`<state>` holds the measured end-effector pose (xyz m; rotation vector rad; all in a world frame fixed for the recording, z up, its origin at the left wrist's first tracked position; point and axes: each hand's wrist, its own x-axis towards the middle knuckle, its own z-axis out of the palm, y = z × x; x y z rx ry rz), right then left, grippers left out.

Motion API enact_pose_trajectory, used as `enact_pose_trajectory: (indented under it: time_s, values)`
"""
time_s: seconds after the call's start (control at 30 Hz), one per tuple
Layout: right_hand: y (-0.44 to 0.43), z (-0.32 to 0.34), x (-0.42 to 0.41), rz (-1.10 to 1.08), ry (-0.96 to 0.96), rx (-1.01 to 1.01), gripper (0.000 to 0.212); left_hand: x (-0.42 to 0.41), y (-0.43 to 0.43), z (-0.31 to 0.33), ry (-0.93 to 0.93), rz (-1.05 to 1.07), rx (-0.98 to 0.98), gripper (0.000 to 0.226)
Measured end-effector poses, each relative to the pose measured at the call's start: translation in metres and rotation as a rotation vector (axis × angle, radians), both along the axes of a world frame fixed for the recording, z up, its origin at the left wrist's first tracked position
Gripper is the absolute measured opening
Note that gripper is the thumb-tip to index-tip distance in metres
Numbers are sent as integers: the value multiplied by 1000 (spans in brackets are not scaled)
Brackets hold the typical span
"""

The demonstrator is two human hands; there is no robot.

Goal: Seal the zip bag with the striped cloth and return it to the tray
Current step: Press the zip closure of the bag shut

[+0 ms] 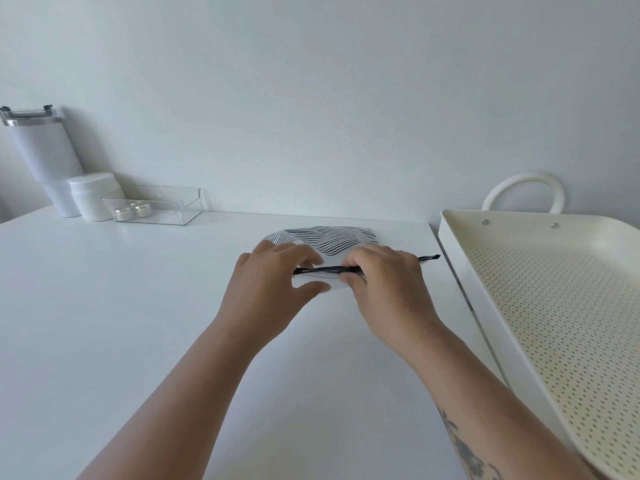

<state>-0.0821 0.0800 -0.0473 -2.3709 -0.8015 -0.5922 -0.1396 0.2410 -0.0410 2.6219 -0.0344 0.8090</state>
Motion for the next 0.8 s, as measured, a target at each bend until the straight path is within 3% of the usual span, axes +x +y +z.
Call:
enact_pose_trajectory:
  time_s: [0.07, 0.47, 0.8]
  values:
    - [1, -1, -1, 11, -1, -15, 6, 1, 0, 0, -10, 19, 26, 3]
    - [0, 1, -2, -7, 16, -34, 7, 2, 13, -1, 37, -37, -152, 10]
    - [0, 5, -7, 42, 36, -51, 11, 4, 10, 0, 51, -31, -85, 6]
